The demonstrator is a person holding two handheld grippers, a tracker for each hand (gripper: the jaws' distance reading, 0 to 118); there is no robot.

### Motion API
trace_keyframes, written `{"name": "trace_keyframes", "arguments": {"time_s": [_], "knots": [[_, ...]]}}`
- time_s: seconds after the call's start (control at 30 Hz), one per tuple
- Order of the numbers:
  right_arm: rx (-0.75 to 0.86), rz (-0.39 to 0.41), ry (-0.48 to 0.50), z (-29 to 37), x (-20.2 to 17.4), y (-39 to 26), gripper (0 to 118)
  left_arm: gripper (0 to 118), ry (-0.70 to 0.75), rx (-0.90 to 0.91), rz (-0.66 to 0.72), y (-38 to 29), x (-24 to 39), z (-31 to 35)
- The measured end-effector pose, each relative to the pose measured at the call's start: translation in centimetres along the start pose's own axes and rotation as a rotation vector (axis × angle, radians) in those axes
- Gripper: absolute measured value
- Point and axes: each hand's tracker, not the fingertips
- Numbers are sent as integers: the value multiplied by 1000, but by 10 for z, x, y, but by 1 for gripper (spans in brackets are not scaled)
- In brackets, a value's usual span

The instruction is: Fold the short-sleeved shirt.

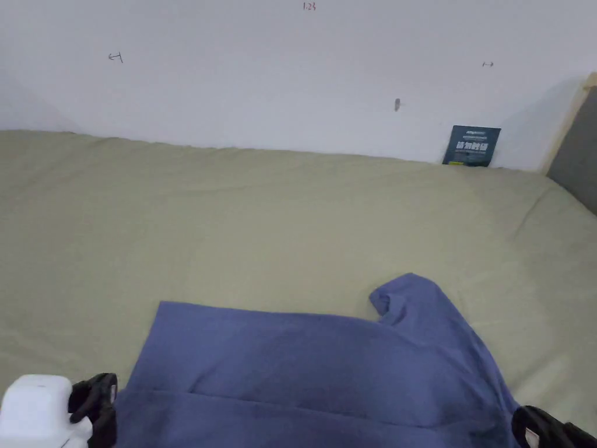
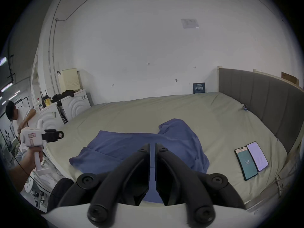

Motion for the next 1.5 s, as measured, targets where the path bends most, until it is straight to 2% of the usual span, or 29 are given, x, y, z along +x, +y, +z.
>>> {"name": "trace_keyframes", "arguments": {"time_s": [0.1, 0.17, 0.3, 0.33, 0.37, 0.4, 0.43, 0.53, 0.57, 0.6, 0.63, 0.7, 0.73, 0.77, 0.8, 0.87, 0.9, 0.93, 0.97, 1.1, 1.13, 1.2, 1.23, 1.27, 1.3, 1.33, 1.37, 1.4, 1.5], "knots": [[-46, 11, 14, -20, 3, -6, 7, 1, -14, -86, -19, 11, -9, -54], [-101, -2, 10, -37, 9, -14, 7, 1, -23, -131, -22, 24, -16, -102], [-171, -43, 4, -64, 23, -24, 7, 3, -13, -211, -116, 51, -28, -195], [-185, -50, 1, -70, 26, -25, 7, 18, -18, -257, -131, 57, -30, -218], [-195, -53, -7, -76, 28, -26, 7, 57, -8, -296, -144, 60, -36, -245], [-207, -55, -13, -82, 30, -27, 7, 102, 7, -348, -162, 62, -40, -270], [-219, -57, -16, -86, 35, -29, 7, 118, 1, -360, -172, 61, -43, -288], [-246, -69, -33, -101, 43, -30, 7, 114, 46, -428, -194, 44, -46, -337], [-262, -69, -43, -106, 46, -29, 7, 110, 50, -454, -191, 38, -48, -349], [-280, -62, -64, -112, 49, -27, 7, 96, 45, -451, -193, 33, -46, -357], [-301, -54, -81, -121, 54, -24, 7, 65, 48, -453, -207, 42, -46, -345], [-335, -27, -116, -142, 68, -15, 8, 34, -18, -439, -193, 38, -36, -342], [-334, -19, -130, -156, 76, -10, 8, 6, -27, -427, -205, 37, -30, -339], [-342, -13, -147, -174, 88, -3, 10, 0, -57, -427, -222, 46, -17, -320], [-357, -11, -170, -192, 99, 3, 17, 0, -47, -425, -240, 42, -8, -316], [-401, -10, -220, -235, 125, 12, 43, 0, -57, -417, -254, 39, 0, -305], [-412, -9, -213, -255, 136, 16, 66, 0, -69, -411, -227, 50, -1, -299], [-444, 3, -223, -278, 148, 18, 103, 0, -67, -380, -214, 53, 2, -289], [-501, 21, -239, -301, 158, 19, 118, 0, -67, -356, -209, 57, 5, -279], [-659, 79, -345, -361, 183, 13, 118, 0, -83, -298, -180, 80, 14, -238], [-683, 74, -371, -369, 187, 10, 115, 0, -85, -295, -183, 82, 17, -230], [-780, 10, -343, -377, 194, 7, 86, 0, -91, -295, -179, 84, 7, -233], [-762, -43, -288, -370, 190, 6, 74, 0, -91, -296, -177, 85, 7, -232], [-723, -44, -295, -365, 183, 11, 65, 0, -91, -299, -175, 85, 5, -234], [-708, 0, -309, -361, 175, 17, 65, 0, -87, -301, -177, 84, 4, -236], [-692, 36, -237, -357, 168, 23, 24, 0, -82, -303, -175, 85, 3, -238], [-690, 43, -192, -345, 159, 29, 2, 0, -86, -302, -168, 87, 2, -239], [-659, 79, -210, -337, 154, 37, 2, 0, -91, -299, -150, 89, 1, -238], [-548, 107, -192, -302, 137, 62, 2, 0, -77, -275, -144, 96, -5, -223]]}}
